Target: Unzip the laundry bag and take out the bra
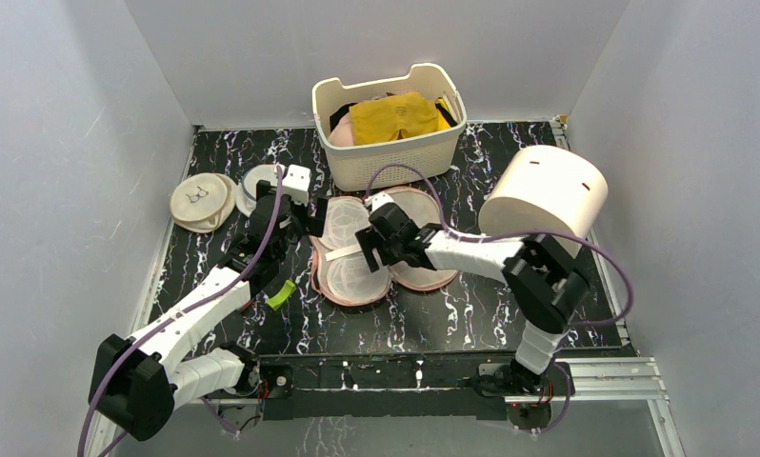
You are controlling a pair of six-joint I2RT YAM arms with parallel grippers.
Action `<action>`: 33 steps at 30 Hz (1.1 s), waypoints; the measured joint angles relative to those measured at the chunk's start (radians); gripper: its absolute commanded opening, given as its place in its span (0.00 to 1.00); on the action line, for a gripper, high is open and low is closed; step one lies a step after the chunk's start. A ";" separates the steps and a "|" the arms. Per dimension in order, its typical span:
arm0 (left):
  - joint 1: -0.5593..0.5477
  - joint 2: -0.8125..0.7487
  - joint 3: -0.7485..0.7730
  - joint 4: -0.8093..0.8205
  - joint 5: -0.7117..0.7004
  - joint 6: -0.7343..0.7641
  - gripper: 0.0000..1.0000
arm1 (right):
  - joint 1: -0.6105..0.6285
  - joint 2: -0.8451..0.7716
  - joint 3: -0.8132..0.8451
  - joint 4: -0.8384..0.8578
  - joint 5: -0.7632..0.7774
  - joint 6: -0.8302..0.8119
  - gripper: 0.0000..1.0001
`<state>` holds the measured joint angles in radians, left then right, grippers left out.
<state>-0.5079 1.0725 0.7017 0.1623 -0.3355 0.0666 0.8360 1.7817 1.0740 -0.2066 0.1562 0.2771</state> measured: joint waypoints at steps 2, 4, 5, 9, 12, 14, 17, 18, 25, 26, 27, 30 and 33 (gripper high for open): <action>0.000 0.000 0.000 0.000 0.000 0.000 0.97 | -0.002 -0.063 0.002 -0.041 0.035 -0.014 0.83; 0.000 0.000 0.000 0.000 0.000 0.000 0.97 | -0.013 -0.137 0.002 -0.053 0.069 -0.036 0.84; 0.000 0.000 0.000 -0.001 0.000 0.000 0.97 | -0.025 -0.178 0.001 -0.053 0.085 -0.049 0.84; -0.002 0.000 0.000 -0.005 0.000 0.000 0.97 | -0.118 -0.284 0.000 -0.024 0.178 -0.100 0.65; -0.005 0.000 0.000 -0.006 0.000 0.000 0.97 | -0.270 -0.235 -0.001 -0.057 0.232 -0.106 0.55; -0.005 0.000 0.001 -0.007 0.000 0.000 0.97 | -0.302 -0.183 0.000 -0.080 0.247 -0.104 0.51; -0.006 0.000 0.002 -0.006 0.000 0.000 0.97 | -0.338 -0.119 0.000 -0.109 0.259 -0.098 0.47; -0.006 0.000 0.003 -0.007 0.000 0.000 0.97 | -0.345 -0.102 0.000 -0.117 0.259 -0.095 0.45; -0.006 0.000 0.004 -0.006 0.000 0.000 0.98 | -0.374 -0.005 0.038 -0.131 0.205 -0.092 0.42; -0.006 0.000 0.004 -0.006 0.000 0.000 0.98 | -0.376 0.006 0.043 -0.130 0.195 -0.092 0.40; -0.006 0.000 0.004 -0.006 0.000 0.000 0.98 | -0.379 0.013 0.045 -0.129 0.186 -0.092 0.39; -0.006 0.000 0.004 -0.006 0.000 0.000 0.98 | -0.381 0.039 0.056 -0.126 0.177 -0.092 0.36; -0.007 -0.001 0.004 -0.006 0.000 0.000 0.98 | -0.385 0.068 0.063 -0.113 0.173 -0.092 0.35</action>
<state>-0.5148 1.0718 0.7055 0.1558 -0.3359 0.0666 0.4507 1.8500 1.1374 -0.3199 0.3294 0.1852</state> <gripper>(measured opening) 0.974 0.362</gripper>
